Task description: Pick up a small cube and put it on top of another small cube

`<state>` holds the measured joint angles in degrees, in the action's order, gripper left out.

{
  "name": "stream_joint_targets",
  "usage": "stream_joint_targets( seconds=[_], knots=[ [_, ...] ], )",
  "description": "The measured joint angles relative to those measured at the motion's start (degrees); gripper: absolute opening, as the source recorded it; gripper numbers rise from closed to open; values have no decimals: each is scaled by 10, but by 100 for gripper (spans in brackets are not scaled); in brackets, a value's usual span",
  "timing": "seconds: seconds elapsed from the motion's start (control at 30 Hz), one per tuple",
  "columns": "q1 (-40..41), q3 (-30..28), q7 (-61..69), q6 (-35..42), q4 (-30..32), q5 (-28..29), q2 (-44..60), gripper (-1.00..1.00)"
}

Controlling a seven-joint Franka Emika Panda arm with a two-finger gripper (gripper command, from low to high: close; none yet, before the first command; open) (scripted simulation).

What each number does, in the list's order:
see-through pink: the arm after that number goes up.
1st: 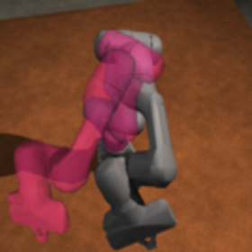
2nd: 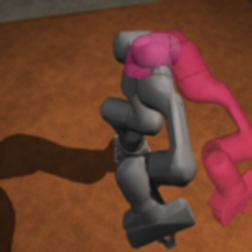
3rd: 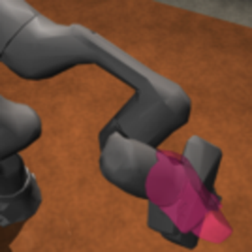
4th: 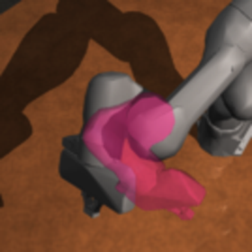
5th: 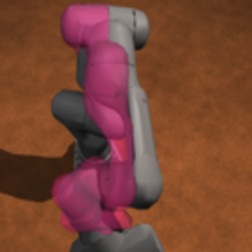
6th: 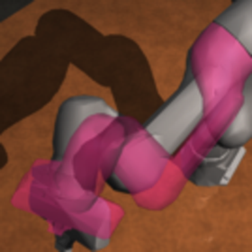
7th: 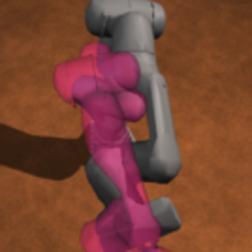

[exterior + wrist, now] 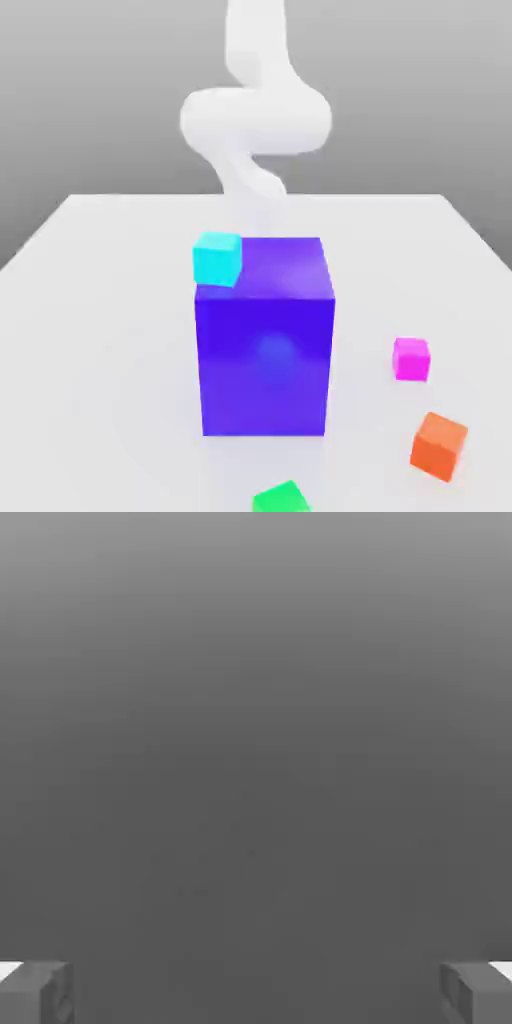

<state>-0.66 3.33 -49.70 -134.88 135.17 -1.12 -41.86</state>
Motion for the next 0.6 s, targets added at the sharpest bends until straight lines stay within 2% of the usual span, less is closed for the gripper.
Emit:
stream_joint_targets(
  seconds=[0.4, 0.5, 0.6],
  knots=[
    [-49, 200, -233, -176, 185, -45, 229, 0],
    [-68, 252, -310, -227, 235, -43, 300, 0],
    [-93, 301, -411, -286, 290, -18, 384, 0]
  ],
)
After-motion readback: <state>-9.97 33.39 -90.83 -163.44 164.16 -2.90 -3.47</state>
